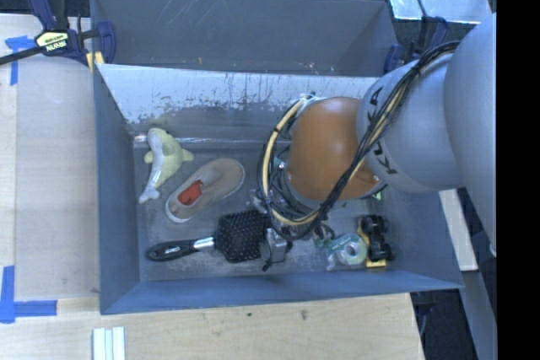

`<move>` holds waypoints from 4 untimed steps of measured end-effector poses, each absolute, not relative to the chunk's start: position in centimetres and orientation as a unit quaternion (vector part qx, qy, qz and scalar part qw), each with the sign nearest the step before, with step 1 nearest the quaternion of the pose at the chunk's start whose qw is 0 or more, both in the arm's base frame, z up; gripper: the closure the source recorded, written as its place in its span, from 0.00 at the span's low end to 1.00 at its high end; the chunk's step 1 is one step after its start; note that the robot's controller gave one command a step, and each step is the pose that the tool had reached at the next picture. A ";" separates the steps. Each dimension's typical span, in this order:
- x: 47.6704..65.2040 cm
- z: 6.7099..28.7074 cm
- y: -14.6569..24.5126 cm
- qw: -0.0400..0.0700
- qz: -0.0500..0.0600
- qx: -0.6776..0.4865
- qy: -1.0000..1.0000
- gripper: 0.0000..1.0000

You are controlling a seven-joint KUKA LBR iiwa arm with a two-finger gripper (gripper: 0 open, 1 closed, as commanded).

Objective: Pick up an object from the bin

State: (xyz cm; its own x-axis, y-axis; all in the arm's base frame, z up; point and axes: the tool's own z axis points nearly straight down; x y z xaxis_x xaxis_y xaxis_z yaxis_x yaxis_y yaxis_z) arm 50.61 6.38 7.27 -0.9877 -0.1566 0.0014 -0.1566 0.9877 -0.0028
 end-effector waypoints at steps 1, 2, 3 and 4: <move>50.7 7.3 6.4 0.000 0.001 0.078 -0.997 1.00; 50.7 7.3 6.4 0.000 0.001 0.078 -0.997 1.00; 50.7 7.3 6.4 0.000 0.001 0.078 -0.997 1.00; 50.7 7.3 6.4 0.000 0.001 0.078 -0.997 1.00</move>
Offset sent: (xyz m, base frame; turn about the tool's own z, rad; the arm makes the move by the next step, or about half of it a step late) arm 0.0000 0.0000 0.0000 0.0000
